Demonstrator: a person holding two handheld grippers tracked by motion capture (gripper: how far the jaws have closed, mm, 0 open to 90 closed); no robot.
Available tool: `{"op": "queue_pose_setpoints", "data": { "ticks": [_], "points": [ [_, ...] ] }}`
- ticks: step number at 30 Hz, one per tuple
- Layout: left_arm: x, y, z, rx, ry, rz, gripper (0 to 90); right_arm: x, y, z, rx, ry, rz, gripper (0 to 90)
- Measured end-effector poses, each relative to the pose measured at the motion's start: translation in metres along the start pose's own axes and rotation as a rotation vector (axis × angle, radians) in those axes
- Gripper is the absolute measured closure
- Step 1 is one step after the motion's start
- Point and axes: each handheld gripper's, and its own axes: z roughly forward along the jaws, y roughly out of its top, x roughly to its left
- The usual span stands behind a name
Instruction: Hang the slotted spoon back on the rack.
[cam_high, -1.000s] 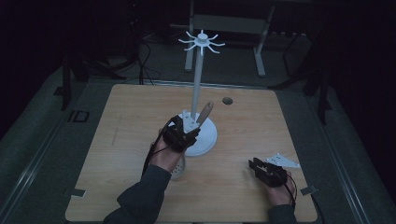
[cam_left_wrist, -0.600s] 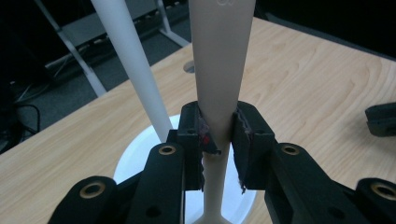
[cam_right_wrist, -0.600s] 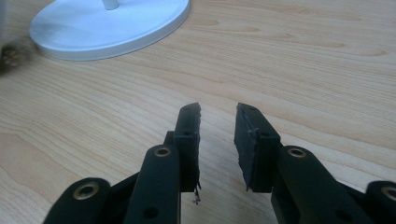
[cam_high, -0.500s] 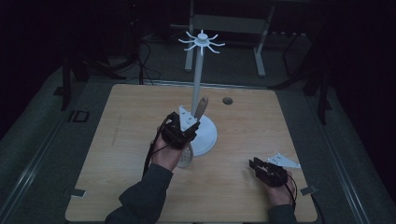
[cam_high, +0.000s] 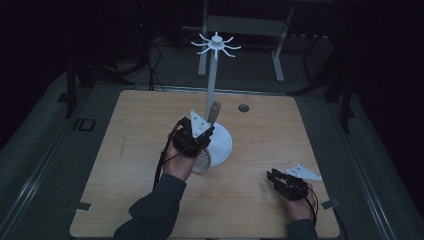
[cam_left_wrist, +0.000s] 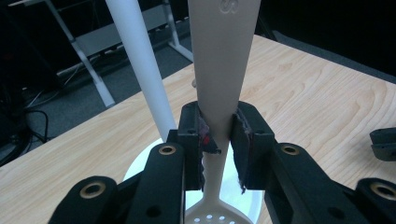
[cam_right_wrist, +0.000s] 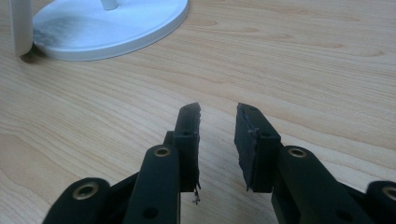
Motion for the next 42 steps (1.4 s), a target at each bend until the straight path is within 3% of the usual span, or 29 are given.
{"op": "queue_pose_setpoints", "data": {
  "ticks": [16,42],
  "points": [
    [0.0,0.008,-0.003,-0.026,0.008,-0.001,74.6,0.0,0.0,0.0,-0.001,-0.006,0.0,68.5],
    [0.003,0.033,-0.007,-0.072,0.045,-0.046,74.6,-0.002,0.0,-0.001,-0.011,-0.024,0.007,65.7]
  ]
}}
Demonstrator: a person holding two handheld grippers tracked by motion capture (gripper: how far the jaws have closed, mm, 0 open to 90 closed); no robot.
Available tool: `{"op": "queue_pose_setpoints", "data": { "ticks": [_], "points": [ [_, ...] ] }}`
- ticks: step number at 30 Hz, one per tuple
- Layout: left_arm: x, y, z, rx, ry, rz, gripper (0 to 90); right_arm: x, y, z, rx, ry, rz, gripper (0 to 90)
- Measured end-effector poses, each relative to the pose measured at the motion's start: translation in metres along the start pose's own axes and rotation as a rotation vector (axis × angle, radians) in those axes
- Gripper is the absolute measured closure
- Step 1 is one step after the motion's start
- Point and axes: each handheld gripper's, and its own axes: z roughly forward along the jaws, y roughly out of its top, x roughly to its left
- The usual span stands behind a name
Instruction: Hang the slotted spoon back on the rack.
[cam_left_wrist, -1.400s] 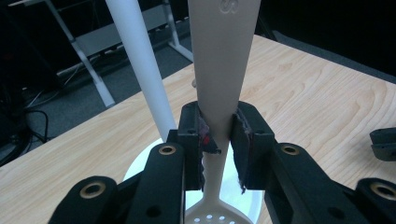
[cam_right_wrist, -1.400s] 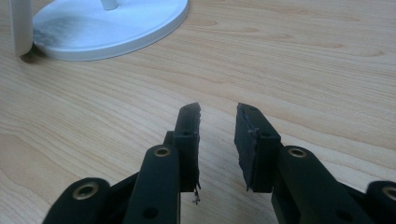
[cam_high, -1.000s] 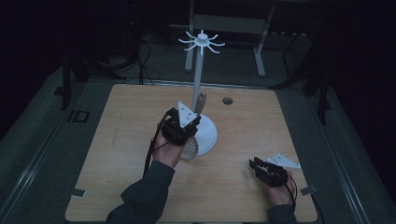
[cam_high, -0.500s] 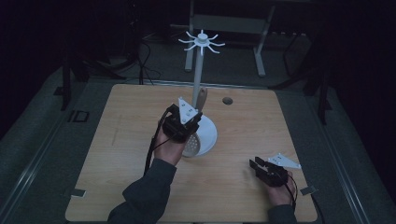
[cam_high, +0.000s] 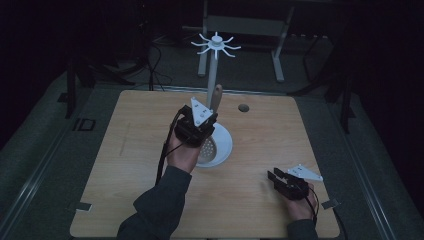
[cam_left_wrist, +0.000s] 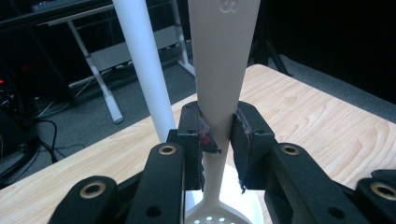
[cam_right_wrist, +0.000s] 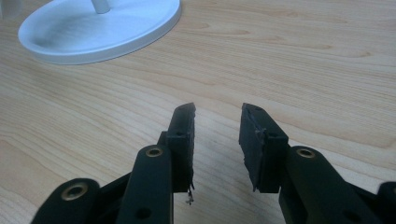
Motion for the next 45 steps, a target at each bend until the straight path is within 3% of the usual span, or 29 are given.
{"op": "queue_pose_setpoints", "data": {
  "ticks": [45],
  "points": [
    [0.012,0.033,-0.005,-0.053,0.084,-0.058,74.6,0.0,0.0,0.0,0.0,0.003,0.001,65.5]
  ]
}}
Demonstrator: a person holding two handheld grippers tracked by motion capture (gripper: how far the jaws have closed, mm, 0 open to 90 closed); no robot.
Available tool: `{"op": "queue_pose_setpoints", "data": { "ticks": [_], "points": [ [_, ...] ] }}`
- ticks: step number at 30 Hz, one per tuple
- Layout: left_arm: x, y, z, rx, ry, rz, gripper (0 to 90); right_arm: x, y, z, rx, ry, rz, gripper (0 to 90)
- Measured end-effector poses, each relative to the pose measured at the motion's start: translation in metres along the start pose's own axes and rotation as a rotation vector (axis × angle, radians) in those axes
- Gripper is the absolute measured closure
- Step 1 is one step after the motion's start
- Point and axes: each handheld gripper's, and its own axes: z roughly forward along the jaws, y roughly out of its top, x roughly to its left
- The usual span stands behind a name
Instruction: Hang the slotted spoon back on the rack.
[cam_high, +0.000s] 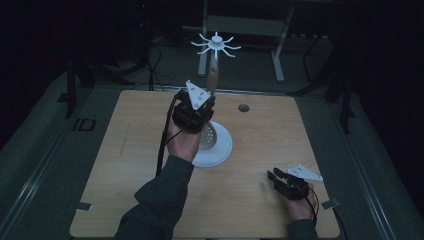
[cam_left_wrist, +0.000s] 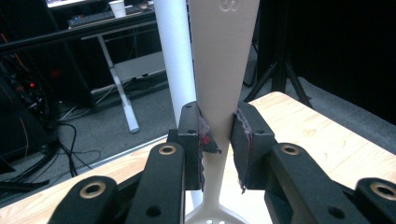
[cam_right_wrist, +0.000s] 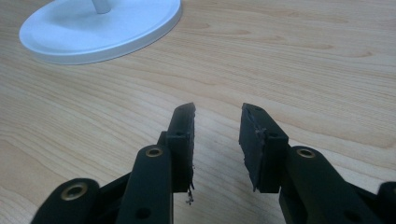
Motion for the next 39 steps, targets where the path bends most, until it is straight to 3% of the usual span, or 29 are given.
{"op": "queue_pose_setpoints", "data": {
  "ticks": [25,39],
  "points": [
    [0.0,0.013,0.002,-0.007,0.037,0.001,74.6,-0.001,-0.001,0.001,0.0,0.0,0.001,65.6],
    [0.003,0.02,0.011,0.018,0.052,0.004,74.6,0.0,-0.001,0.0,-0.002,0.002,0.001,65.2]
  ]
}}
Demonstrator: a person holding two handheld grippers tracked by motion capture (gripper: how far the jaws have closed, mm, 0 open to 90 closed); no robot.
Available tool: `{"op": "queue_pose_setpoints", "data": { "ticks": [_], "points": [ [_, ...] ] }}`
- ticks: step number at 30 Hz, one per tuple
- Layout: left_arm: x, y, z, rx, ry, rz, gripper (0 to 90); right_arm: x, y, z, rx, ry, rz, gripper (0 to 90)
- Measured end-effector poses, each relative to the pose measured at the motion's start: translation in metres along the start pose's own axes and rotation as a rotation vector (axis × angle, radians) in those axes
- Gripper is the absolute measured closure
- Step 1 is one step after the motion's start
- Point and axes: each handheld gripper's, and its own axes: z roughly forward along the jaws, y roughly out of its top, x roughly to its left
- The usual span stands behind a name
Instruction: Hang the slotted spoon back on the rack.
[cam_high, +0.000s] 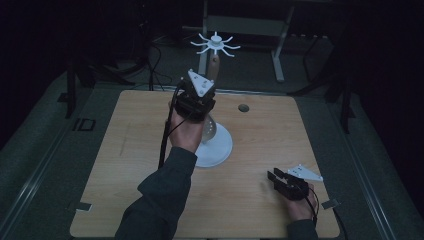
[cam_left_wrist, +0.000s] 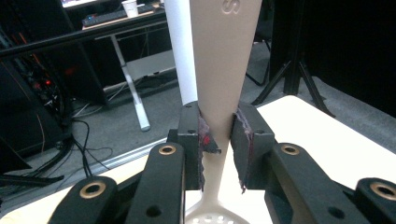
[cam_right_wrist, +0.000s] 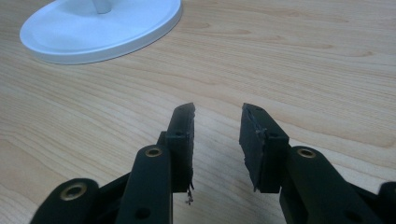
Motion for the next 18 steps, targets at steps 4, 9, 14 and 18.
{"op": "queue_pose_setpoints", "data": {
  "ticks": [4,9,14,18],
  "points": [
    [-0.0013,0.0004,0.0006,0.0,0.006,0.001,74.5,-0.0002,0.0,-0.0003,0.0,0.002,0.0,65.0],
    [-0.0003,0.0007,0.0016,0.002,0.013,0.003,74.4,0.0001,0.0,-0.0002,0.001,0.001,-0.001,64.9],
    [0.0004,0.0011,0.0042,0.009,0.016,0.003,74.3,0.0001,0.0,-0.0001,0.0,0.001,-0.002,64.8],
    [0.0017,0.0004,0.0064,0.016,0.014,-0.001,73.9,0.0,0.0,-0.0002,0.0,0.0,-0.001,64.8]
  ]
}}
